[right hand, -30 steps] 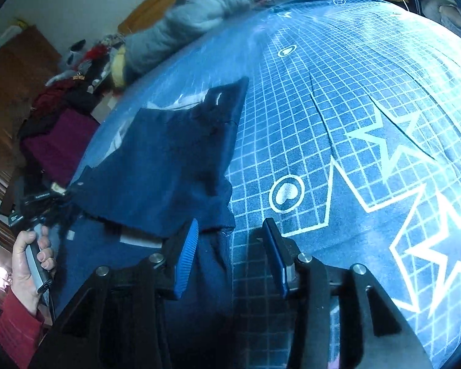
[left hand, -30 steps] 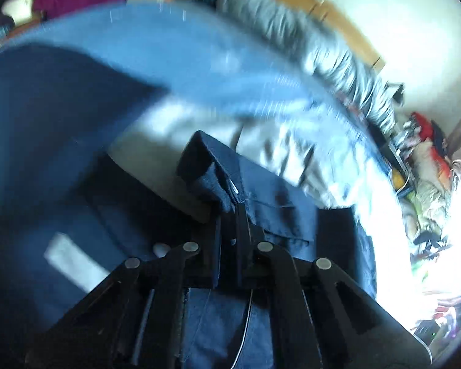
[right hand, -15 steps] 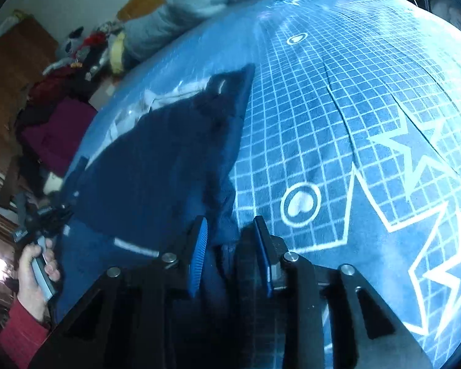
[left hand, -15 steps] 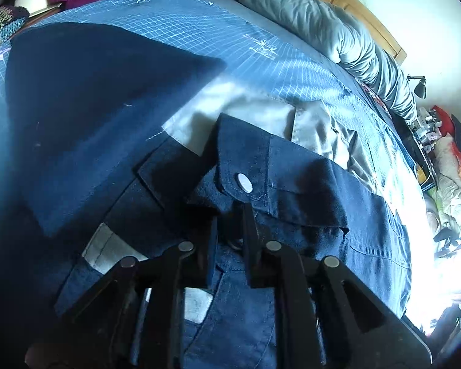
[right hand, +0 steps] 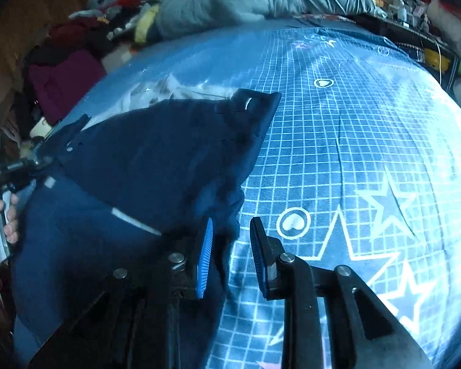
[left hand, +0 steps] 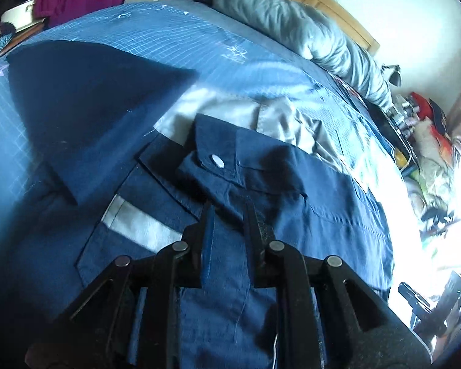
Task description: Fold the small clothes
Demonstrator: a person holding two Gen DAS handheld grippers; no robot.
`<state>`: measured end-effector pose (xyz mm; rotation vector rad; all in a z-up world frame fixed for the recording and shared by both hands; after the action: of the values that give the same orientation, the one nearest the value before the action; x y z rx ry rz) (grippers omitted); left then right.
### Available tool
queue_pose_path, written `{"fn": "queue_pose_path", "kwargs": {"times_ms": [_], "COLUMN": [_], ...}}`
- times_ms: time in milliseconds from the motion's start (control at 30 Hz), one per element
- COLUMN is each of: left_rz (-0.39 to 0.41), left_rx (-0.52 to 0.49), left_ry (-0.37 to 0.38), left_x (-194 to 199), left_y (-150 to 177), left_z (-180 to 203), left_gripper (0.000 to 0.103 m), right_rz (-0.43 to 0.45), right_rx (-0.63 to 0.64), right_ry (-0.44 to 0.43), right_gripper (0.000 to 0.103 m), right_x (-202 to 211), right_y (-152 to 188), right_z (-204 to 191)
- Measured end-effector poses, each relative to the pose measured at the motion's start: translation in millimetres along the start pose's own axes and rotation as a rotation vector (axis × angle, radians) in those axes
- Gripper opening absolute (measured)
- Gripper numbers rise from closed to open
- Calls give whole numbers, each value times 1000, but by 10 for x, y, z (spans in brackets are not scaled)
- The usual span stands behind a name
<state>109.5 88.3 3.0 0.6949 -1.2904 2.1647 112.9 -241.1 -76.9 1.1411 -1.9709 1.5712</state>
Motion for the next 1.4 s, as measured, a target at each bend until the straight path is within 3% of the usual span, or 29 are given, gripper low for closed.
{"fn": "queue_pose_path", "kwargs": {"times_ms": [133, 367, 400, 433, 533, 633, 767, 867, 1000, 1133, 1167, 1233, 1300, 1400], "left_rz": [-24, -39, -40, -41, -41, -37, -25, -5, 3, -10, -15, -5, 43, 138], "left_rx": [-5, -3, -4, -3, 3, 4, 17, 10, 23, 80, 98, 138, 200, 255], "left_ry": [6, 10, 6, 6, 9, 9, 14, 11, -9, -7, -1, 4, -24, -134], "left_x": [-73, -160, -175, -175, -176, -157, -81, 34, 27, -31, -14, 79, 261, 492], "left_y": [76, 162, 164, 176, 188, 185, 149, 81, -10, -36, -44, -107, -280, -619], "left_z": [47, 111, 112, 97, 70, 33, -14, -81, -211, -331, -391, -580, -985, -1702], "left_gripper": [20, 25, 25, 26, 27, 29, 33, 36, 38, 38, 38, 38, 40, 55], "right_rz": [-52, 39, 35, 31, 67, 112, 12, 18, 126, 157, 124, -54, -52, -22], "right_rx": [80, 139, 147, 147, 155, 185, 235, 215, 145, 98, 107, 112, 134, 160], "right_ry": [34, 28, 31, 34, 41, 57, 144, 146, 92, -8, -7, -8, 8, 28], "right_gripper": [31, 31, 28, 17, 8, 7, 13, 15, 18, 18, 18, 20, 24, 38], "right_x": [-106, -254, -276, -291, -198, -12, -149, 5, 316, 157, 21, -333, -267, -3], "right_y": [280, 44, 37, 45, 44, 36, 226, 237, 26, -172, -146, 60, 128, 141], "right_z": [-21, -99, -99, -80, -131, -280, -247, -170, -169, -273, -277, -241, -272, -352]}}
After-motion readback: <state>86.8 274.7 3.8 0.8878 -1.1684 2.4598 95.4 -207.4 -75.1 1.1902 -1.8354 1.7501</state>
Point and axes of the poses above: each gripper's, at about its wrist camera, not at the fingertips, and x roughly against the way its jaws point, z to its right, y to its underside, the point moved 7 cm from there along -x, roughly the way its jaws point, and after that the axes turned 7 degrees about z, right-handed, at the moved point
